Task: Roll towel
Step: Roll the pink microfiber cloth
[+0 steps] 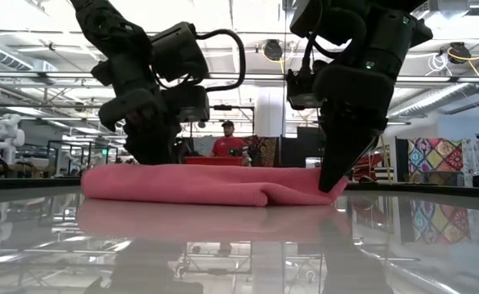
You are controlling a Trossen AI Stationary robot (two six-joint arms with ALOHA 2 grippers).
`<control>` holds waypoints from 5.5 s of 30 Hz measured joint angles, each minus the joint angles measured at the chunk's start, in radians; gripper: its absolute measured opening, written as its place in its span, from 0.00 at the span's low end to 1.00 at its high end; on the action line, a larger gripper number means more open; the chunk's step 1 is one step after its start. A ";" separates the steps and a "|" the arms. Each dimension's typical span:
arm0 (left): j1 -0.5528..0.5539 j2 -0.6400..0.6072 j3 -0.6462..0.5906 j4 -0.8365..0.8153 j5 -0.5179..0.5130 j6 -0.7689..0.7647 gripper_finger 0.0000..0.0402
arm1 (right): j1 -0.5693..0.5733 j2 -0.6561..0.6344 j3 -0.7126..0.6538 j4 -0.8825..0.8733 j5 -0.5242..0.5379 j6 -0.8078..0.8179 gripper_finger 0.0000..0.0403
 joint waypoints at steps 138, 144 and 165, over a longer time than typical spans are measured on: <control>-0.174 0.056 0.066 -0.099 -0.033 0.291 0.02 | 0.029 0.005 0.180 -0.126 -0.048 -0.240 0.01; -0.175 0.056 0.067 -0.122 -0.032 0.291 0.01 | 0.084 -0.114 0.180 -0.203 0.017 -0.239 0.00; -0.191 -0.303 0.361 -0.582 0.049 0.147 0.01 | 0.369 -0.356 0.253 -0.194 0.370 0.032 0.00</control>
